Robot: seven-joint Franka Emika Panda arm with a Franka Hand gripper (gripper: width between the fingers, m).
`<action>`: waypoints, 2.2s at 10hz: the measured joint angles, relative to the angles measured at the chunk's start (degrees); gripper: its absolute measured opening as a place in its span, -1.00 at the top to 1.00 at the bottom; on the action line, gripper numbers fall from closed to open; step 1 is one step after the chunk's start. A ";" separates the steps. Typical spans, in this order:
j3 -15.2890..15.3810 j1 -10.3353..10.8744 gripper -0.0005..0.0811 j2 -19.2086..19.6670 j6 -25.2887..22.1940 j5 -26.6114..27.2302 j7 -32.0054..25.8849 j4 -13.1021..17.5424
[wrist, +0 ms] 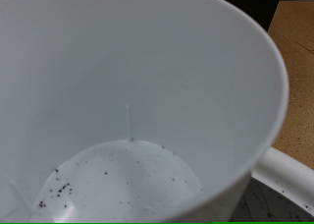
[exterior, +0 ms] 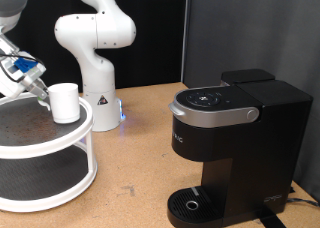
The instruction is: Make a cup of coffee with the keurig machine
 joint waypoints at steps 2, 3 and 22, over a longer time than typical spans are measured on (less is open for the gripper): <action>0.78 -0.35 0.81 -2.15 -2.97 0.06 4.01 1.11; 1.53 -0.44 0.81 -3.57 -4.64 0.32 6.28 1.87; 13.22 20.53 0.81 5.92 24.17 32.91 13.47 -1.20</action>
